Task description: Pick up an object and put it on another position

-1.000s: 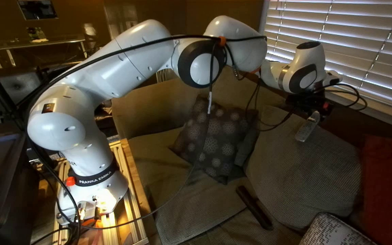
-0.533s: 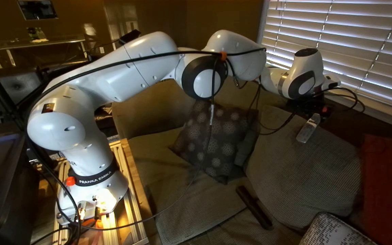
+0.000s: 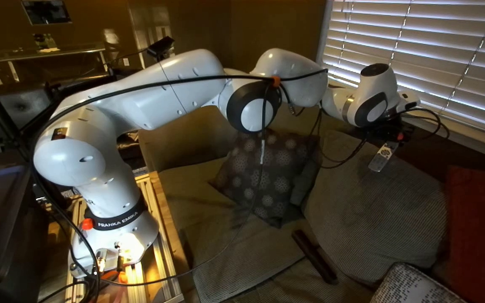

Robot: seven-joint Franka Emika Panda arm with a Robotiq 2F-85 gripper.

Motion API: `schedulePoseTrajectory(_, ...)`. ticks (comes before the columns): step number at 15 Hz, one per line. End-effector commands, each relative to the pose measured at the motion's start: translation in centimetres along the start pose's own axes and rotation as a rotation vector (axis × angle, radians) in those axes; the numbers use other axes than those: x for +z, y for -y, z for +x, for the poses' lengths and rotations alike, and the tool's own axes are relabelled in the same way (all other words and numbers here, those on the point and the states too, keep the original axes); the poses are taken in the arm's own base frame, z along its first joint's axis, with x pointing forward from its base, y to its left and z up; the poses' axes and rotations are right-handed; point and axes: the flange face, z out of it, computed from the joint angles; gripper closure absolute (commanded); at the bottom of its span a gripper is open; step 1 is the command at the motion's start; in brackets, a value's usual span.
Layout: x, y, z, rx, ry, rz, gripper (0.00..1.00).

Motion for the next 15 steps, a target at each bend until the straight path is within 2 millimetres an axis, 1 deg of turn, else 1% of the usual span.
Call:
schedulePoseTrajectory(1, 1.4, 0.8, -0.4, 0.045, -0.042, -0.005, 0.79)
schedulePoseTrajectory(4, 2.1, 1.1, -1.0, 0.06, -0.031, -0.01, 0.79)
schedulePoseTrajectory(9, 2.6, 1.0, -1.4, 0.075, -0.033, -0.015, 0.79)
schedulePoseTrajectory(10, 2.7, 1.0, -1.4, 0.078, -0.033, -0.017, 0.62)
schedulePoseTrajectory(11, 2.8, 1.0, -1.4, 0.082, -0.033, -0.018, 0.38)
schedulePoseTrajectory(12, 2.8, 1.0, -1.4, 0.084, -0.035, -0.019, 0.28)
schedulePoseTrajectory(15, 2.8, 1.2, -1.5, 0.089, -0.035, -0.016, 0.09)
